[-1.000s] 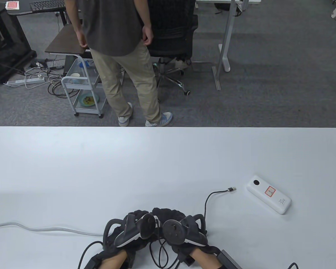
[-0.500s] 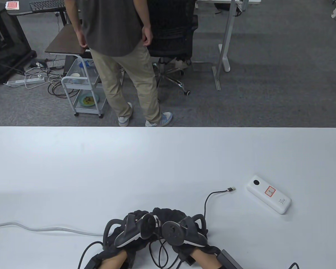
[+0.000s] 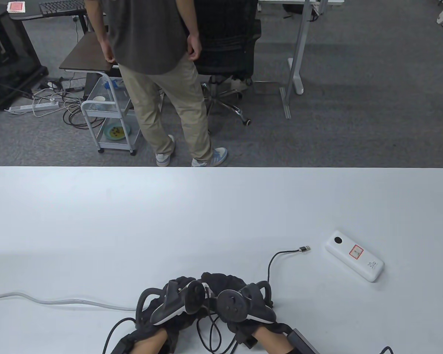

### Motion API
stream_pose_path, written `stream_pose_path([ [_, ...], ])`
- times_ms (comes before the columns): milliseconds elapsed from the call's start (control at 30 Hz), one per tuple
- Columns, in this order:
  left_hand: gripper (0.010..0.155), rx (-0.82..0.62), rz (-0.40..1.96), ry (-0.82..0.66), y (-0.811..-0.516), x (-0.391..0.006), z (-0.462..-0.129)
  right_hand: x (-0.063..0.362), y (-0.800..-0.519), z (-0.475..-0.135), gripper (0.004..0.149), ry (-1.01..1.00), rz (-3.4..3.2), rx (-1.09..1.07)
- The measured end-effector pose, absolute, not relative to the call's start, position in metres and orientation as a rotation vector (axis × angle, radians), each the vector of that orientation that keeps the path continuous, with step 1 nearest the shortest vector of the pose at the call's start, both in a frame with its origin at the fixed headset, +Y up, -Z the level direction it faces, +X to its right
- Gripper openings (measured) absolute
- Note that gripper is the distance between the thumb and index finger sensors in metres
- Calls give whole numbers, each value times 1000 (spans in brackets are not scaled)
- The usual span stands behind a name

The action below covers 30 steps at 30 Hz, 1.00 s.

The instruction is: Unplug the charger and disconnect the battery pack

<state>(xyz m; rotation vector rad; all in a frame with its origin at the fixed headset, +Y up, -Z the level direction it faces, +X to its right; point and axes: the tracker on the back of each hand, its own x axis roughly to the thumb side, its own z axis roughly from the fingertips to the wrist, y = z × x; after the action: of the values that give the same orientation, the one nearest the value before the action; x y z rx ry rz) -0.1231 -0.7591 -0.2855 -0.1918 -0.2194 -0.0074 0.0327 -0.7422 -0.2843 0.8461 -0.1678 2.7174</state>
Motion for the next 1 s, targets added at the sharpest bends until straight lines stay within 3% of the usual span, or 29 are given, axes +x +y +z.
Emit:
stream_pose_path([
  [1000, 80, -190, -19, -228, -760, -125, -285, 68, -706, -282, 67, -311, 2593, 719],
])
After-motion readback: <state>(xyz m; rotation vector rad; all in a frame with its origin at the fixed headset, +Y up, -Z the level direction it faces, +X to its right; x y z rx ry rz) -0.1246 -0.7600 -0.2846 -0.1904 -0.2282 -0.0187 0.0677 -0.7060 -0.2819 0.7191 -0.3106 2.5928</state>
